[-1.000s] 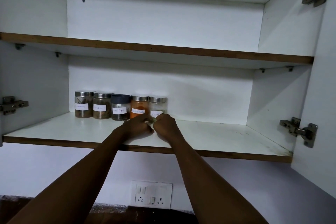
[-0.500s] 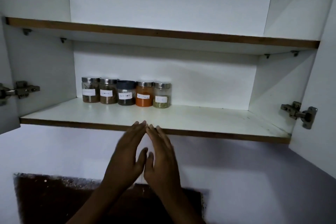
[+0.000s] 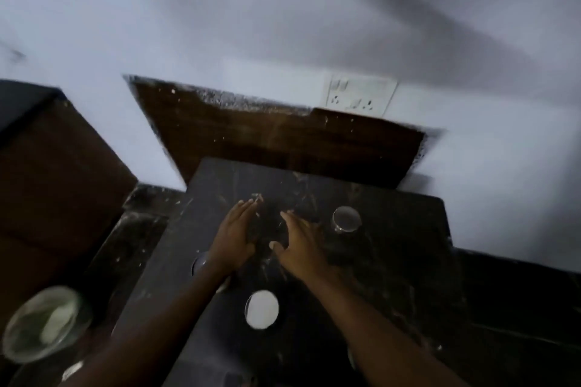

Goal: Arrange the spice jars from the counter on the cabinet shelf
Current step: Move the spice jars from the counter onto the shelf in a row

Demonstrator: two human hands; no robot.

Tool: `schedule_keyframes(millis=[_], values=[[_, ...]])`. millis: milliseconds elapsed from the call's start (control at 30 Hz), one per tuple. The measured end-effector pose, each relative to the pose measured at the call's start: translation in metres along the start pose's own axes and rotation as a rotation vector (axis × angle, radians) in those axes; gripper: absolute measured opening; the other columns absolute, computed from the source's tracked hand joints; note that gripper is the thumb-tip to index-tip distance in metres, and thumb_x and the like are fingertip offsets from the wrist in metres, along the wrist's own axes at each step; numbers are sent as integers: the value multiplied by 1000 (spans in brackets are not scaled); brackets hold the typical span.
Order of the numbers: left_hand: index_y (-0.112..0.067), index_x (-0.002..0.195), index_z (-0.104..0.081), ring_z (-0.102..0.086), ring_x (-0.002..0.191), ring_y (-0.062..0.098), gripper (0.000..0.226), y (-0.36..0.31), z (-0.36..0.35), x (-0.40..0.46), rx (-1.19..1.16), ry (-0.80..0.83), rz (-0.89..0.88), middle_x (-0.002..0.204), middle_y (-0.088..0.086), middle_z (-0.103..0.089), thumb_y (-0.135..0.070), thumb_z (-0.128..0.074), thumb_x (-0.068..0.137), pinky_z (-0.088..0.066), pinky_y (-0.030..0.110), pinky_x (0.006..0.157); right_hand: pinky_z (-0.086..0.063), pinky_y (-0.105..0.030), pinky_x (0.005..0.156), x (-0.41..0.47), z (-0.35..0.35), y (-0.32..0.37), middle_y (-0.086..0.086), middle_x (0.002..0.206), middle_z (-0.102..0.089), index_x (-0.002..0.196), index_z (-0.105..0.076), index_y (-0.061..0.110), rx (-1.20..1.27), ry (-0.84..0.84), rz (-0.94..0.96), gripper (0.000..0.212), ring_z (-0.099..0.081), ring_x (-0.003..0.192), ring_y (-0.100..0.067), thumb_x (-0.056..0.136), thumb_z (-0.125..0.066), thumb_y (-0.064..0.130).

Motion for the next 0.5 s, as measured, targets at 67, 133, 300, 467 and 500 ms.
schedule_keyframes(millis=[67,133,300,467,500], values=[[-17,157,-37,-20,158,25,83,43,-16,-22,108,61,132,166,3,-32,-31,-66,80,-19,50,128,-27,-40,125,-11,-50,3,0,162,-33,158,-29,27,13,103,-3,81,-27,152,-20,89,-65,47],[-20,158,-31,-11,159,24,81,82,-29,-46,224,123,286,169,-1,-22,-37,-62,85,-11,56,127,-25,-38,125,-23,-95,12,0,164,-31,159,-27,25,19,189,13,82,-25,153,-20,90,-65,46],[-27,154,-25,-32,148,34,83,135,-51,-88,110,258,470,159,5,-27,-45,-68,85,-40,60,112,-27,-43,124,-39,-178,39,-5,166,-26,162,-17,25,57,338,-35,90,-24,154,-24,90,-70,35],[-23,148,-32,-44,134,32,95,132,-40,-91,18,183,345,144,5,-39,-42,-80,68,-50,43,105,-34,-44,121,-48,-192,55,-6,164,-26,162,-7,29,141,301,-78,102,-31,151,-25,85,-75,29],[-23,147,-35,-47,130,30,95,126,-31,-87,-24,137,302,142,3,-42,-45,-79,65,-49,39,103,-33,-40,122,-47,-183,57,-5,165,-26,162,-8,27,143,244,-68,104,-31,151,-23,84,-76,30]])
Point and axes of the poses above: each hand's wrist, its own x-axis towards the middle knuckle, its own z-axis out of the back of the hand, y = z × x, the point moved 9 cm from there along x, towards the middle knuckle
